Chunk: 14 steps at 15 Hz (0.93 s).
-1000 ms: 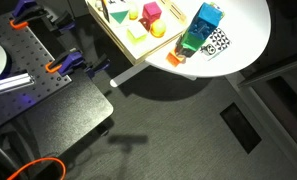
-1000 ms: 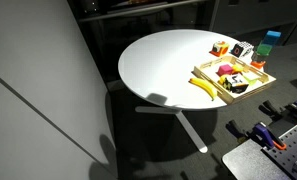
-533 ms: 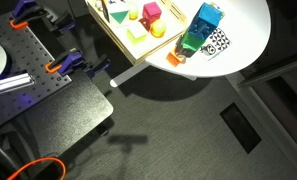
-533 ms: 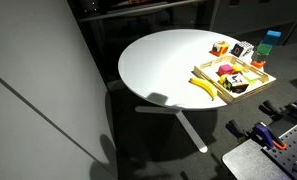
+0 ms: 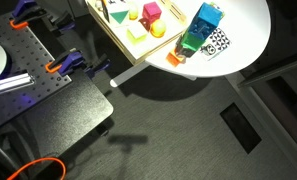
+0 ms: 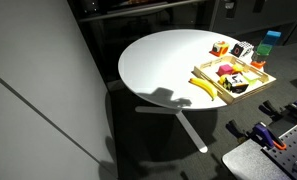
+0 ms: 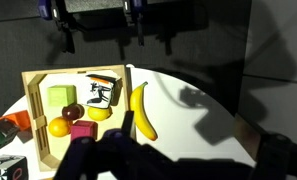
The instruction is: Put the banana on the tray
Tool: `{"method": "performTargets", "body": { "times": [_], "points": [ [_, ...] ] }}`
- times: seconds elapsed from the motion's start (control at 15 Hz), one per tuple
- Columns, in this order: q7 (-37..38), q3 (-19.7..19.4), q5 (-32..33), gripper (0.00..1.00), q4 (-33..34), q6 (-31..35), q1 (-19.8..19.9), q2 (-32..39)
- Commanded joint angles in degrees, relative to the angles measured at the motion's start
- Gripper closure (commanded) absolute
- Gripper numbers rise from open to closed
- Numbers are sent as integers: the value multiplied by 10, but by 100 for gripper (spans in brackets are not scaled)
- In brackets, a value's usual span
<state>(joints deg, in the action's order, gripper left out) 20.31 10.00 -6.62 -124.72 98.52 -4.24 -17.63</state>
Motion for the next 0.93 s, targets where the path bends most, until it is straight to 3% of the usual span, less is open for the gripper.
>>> {"method": "performTargets", "body": {
  "times": [0.0, 0.4, 0.87],
  "points": [
    [-37, -7, 17, 0, -24, 66, -1, 9],
    [-75, -14, 41, 0, -63, 171, -1, 26],
    [-63, -15, 40, 0, -59, 162, -4, 31]
  ]
}}
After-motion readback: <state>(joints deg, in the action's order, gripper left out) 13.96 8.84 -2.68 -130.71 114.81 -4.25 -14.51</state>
